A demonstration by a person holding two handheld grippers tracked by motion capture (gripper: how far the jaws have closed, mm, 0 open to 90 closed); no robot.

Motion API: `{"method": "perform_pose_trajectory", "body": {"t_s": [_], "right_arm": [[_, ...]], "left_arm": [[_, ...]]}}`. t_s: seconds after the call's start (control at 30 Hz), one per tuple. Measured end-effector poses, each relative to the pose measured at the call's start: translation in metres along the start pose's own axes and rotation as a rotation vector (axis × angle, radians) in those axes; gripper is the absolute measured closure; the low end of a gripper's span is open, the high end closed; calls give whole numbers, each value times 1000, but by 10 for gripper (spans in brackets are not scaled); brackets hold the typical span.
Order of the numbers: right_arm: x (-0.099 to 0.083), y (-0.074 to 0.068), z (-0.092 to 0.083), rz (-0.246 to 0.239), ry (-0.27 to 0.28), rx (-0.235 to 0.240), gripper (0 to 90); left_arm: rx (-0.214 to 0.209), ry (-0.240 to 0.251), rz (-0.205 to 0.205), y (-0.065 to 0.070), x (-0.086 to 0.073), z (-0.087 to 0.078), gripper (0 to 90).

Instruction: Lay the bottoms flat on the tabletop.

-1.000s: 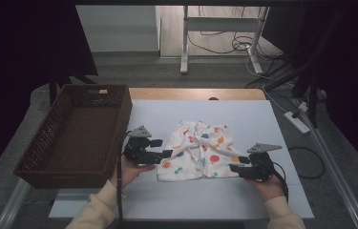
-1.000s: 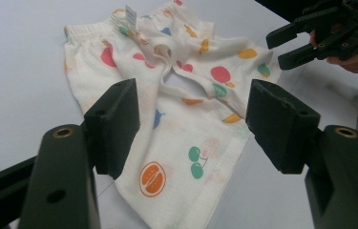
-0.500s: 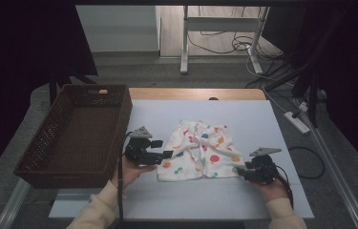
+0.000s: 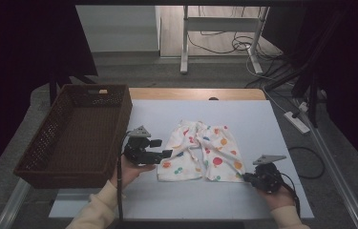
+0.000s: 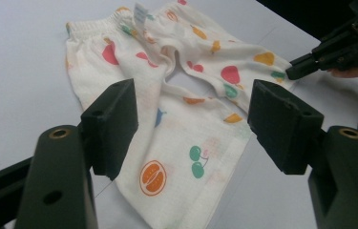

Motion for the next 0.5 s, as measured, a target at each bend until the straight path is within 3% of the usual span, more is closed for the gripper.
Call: {"method": "perform_pose_trajectory", "body": {"t_s": [0.2, 0.23, 0.27, 0.3, 0.33, 0.37, 0.47, 0.5], "right_arm": [[-13, -3, -8, 3, -9, 17, 858], [-12, -3, -8, -1, 4, -4, 731], [-12, -3, -8, -1, 4, -4, 731], [-6, -3, -12, -1, 41, -30, 586], [-6, -3, -12, -1, 41, -30, 586], [1, -7, -16, -3, 106, -35, 489], [8, -12, -17, -6, 140, -28, 459], [17, -20, -15, -29, 169, 12, 455]], "left_arm": [[1, 3, 0, 1, 1, 0, 337], [1, 4, 0, 1, 1, 0, 337], [1, 4, 1, 1, 1, 0, 337], [2, 6, 0, 2, 1, -1, 335], [2, 6, 0, 2, 1, -1, 335], [4, 8, 1, 1, 1, -2, 335], [5, 13, -5, 0, 1, -3, 334], [5, 15, -10, -1, 0, -4, 335]]}}
Point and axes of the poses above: each handheld gripper's, and its own axes: z roughly forward along the jaws, x roughly out of its top, y roughly to its right, the point moved 5 cm from there along z, roughly forward along the jaws, and after that the axes turned 7 degrees about -y, right-handed, at the moved point
